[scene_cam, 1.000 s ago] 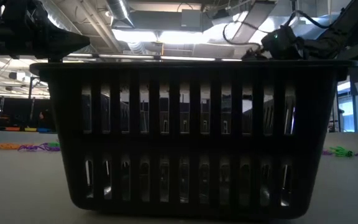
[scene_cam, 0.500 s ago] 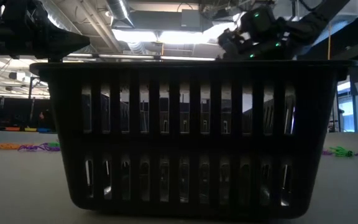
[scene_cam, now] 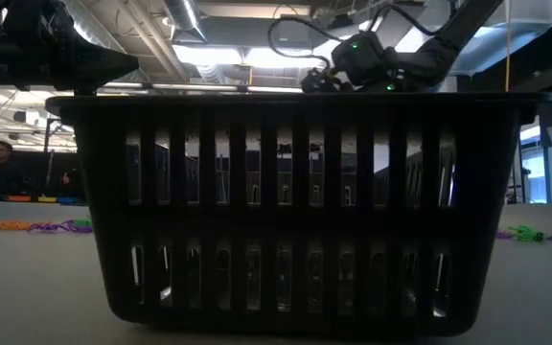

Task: Sort Halloween decoration
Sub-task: Put the green skeleton toy into the top black bin, then put the orange spider toy into the middle black bin

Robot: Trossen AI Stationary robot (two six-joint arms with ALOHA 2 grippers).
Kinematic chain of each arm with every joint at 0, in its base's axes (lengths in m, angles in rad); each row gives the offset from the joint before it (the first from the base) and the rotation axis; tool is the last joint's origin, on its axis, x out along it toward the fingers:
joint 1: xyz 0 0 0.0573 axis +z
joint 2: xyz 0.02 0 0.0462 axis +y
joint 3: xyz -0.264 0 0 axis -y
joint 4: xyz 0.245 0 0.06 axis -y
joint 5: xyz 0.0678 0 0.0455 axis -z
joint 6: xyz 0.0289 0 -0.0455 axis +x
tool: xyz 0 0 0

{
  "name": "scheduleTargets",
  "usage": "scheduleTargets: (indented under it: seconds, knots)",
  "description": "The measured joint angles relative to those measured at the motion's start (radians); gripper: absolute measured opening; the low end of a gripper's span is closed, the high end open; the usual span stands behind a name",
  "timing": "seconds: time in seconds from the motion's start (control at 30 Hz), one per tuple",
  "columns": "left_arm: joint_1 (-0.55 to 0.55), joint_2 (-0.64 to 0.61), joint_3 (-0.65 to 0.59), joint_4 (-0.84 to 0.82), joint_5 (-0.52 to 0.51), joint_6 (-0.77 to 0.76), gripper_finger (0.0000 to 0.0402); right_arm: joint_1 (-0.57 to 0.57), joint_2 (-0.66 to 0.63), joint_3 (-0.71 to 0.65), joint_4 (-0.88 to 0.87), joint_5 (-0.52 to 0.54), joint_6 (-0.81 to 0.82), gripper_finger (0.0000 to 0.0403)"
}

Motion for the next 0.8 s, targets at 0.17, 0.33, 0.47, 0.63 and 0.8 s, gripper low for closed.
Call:
scheduleTargets:
  seconds: [0.17, 0.33, 0.47, 0.63, 0.8]
  knots:
    - [0.0, 0.0, 0.0, 0.0, 0.0, 0.0, 0.0007, 0.0, 0.005, 0.016, -0.04, 0.05, -0.022, 0.0123]
    - [0.0, 0.0, 0.0, 0.0, 0.0, 0.0, 0.0007, 0.0, 0.005, 0.016, -0.047, 0.088, -0.031, 0.0151]
    - [0.0, 0.0, 0.0, 0.0, 0.0, 0.0, 0.0007, 0.0, -0.023, 0.016, -0.09, 0.142, -0.045, 0.0154]
    - [0.0, 0.0, 0.0, 0.0, 0.0, 0.0, 0.0007, 0.0, -0.112, 0.016, -0.206, 0.211, -0.052, 0.0154]
    - [0.0, 0.0, 0.0, 0.0, 0.0, 0.0, 0.0007, -0.005, -0.187, -0.054, -0.16, 0.217, -0.052, 0.0154]
